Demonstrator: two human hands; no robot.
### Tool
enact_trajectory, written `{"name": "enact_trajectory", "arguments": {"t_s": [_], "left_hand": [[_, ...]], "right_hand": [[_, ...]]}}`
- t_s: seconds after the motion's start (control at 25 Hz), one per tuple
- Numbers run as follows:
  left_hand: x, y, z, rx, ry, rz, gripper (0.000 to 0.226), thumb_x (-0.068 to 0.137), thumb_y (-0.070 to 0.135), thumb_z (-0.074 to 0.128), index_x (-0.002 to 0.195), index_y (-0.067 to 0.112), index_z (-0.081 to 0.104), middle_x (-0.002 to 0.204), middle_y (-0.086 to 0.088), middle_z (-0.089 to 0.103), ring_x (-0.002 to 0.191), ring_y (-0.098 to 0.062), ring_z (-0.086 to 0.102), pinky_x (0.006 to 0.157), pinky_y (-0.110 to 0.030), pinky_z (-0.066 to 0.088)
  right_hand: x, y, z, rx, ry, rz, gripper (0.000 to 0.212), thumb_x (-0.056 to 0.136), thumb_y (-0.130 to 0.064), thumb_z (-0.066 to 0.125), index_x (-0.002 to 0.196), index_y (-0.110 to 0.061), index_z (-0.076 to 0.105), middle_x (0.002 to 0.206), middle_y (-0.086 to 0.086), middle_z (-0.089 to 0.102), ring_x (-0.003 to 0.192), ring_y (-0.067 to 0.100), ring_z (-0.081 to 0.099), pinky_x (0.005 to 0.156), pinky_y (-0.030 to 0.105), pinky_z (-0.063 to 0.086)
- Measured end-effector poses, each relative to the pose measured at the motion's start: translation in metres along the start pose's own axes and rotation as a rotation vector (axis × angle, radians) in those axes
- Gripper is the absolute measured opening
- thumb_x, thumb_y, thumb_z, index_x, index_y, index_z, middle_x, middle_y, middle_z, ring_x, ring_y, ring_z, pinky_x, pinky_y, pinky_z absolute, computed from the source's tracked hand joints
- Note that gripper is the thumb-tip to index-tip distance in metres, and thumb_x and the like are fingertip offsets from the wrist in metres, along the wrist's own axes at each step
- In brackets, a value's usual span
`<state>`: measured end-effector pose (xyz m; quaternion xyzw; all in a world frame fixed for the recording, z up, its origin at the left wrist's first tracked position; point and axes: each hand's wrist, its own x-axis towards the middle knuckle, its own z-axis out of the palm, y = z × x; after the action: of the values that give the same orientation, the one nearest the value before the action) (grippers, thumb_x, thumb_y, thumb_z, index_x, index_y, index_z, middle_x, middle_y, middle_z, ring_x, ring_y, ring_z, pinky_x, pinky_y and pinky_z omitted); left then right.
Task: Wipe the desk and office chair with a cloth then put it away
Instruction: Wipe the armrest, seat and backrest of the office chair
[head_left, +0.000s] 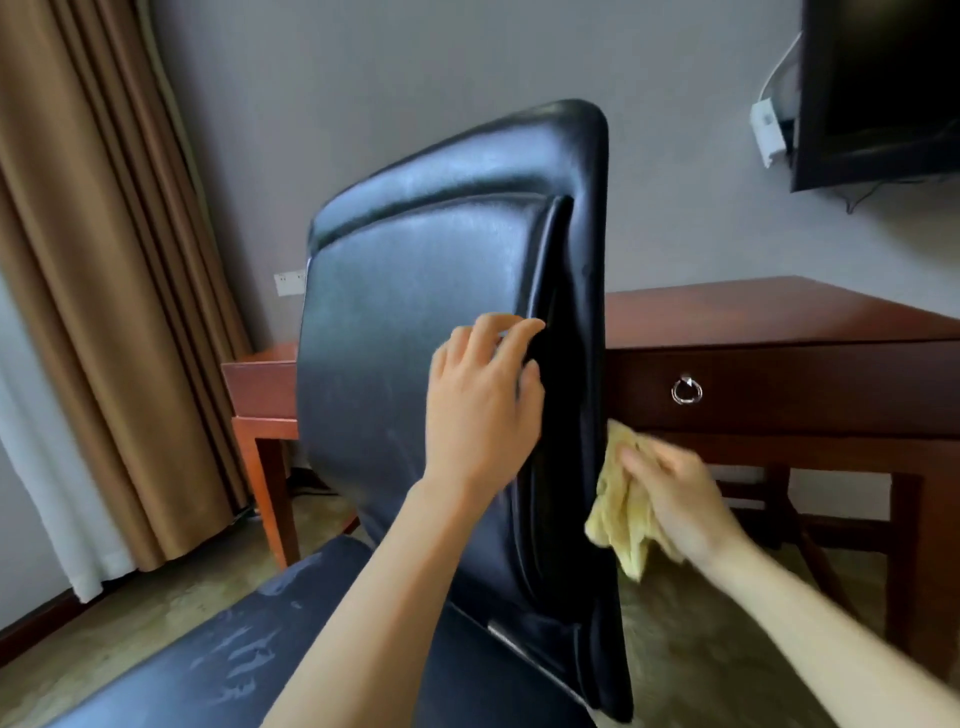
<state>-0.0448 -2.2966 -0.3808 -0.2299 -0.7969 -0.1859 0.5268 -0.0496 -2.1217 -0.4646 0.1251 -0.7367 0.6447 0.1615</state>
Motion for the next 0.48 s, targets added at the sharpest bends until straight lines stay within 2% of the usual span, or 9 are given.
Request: {"name": "enact_trajectory", "arguments": {"t_s": [0.08, 0.16, 0.24, 0.32, 0.4, 0.48], "left_hand": [[0.034, -0.01, -0.009, -0.076, 0.112, -0.02, 0.025, 0.085, 0.009, 0.056, 0.108, 0.008, 0.065, 0.106, -0.008, 0.061, 0.097, -0.028, 0.057, 0.087, -0.042, 0.044], [0.065, -0.015, -0.01, -0.177, 0.16, -0.072, 0.029, 0.086, 0.013, 0.053, 0.113, 0.007, 0.063, 0.113, -0.007, 0.06, 0.105, -0.026, 0.055, 0.092, -0.036, 0.042], [0.098, -0.017, -0.002, -0.185, 0.072, -0.088, 0.035, 0.09, 0.02, 0.052, 0.125, 0.012, 0.057, 0.133, -0.005, 0.052, 0.125, -0.023, 0.045, 0.104, -0.033, 0.033], [0.134, -0.022, 0.005, -0.172, -0.106, -0.127, 0.043, 0.098, 0.029, 0.045, 0.14, 0.021, 0.043, 0.153, 0.003, 0.03, 0.143, -0.016, 0.02, 0.115, -0.037, 0.017], [0.164, -0.026, 0.014, -0.199, -0.237, -0.206, 0.049, 0.1, 0.039, 0.032, 0.148, 0.029, 0.027, 0.158, 0.013, 0.014, 0.146, -0.007, 0.001, 0.118, -0.041, 0.006], [0.169, -0.021, 0.024, -0.235, -0.234, -0.237, 0.054, 0.099, 0.044, 0.026, 0.15, 0.029, 0.018, 0.158, 0.014, 0.009, 0.145, -0.006, -0.003, 0.119, -0.042, 0.005]], "right_hand": [[0.03, -0.049, -0.005, 0.076, 0.02, -0.106, 0.031, 0.098, -0.013, 0.048, 0.071, -0.01, 0.065, 0.061, -0.006, 0.067, 0.058, 0.001, 0.063, 0.053, 0.011, 0.045], [0.055, -0.083, -0.008, 0.125, 0.04, -0.194, 0.04, 0.098, -0.015, 0.048, 0.061, -0.018, 0.064, 0.058, -0.005, 0.066, 0.052, 0.003, 0.061, 0.047, 0.012, 0.044], [0.08, -0.116, -0.013, 0.174, 0.078, -0.218, 0.042, 0.097, -0.02, 0.049, 0.058, -0.019, 0.064, 0.059, -0.004, 0.066, 0.053, 0.006, 0.062, 0.05, 0.016, 0.046], [0.109, -0.153, -0.019, 0.23, 0.144, -0.194, 0.041, 0.096, -0.025, 0.052, 0.057, -0.021, 0.065, 0.058, -0.006, 0.065, 0.056, 0.006, 0.062, 0.057, 0.021, 0.048], [0.132, -0.187, -0.022, 0.262, 0.193, -0.155, 0.044, 0.094, -0.026, 0.053, 0.052, -0.024, 0.066, 0.057, -0.007, 0.063, 0.056, 0.007, 0.06, 0.061, 0.024, 0.047], [0.139, -0.201, -0.023, 0.293, 0.195, -0.092, 0.043, 0.093, -0.024, 0.054, 0.052, -0.022, 0.065, 0.056, -0.003, 0.06, 0.056, 0.01, 0.058, 0.061, 0.029, 0.045]]}}
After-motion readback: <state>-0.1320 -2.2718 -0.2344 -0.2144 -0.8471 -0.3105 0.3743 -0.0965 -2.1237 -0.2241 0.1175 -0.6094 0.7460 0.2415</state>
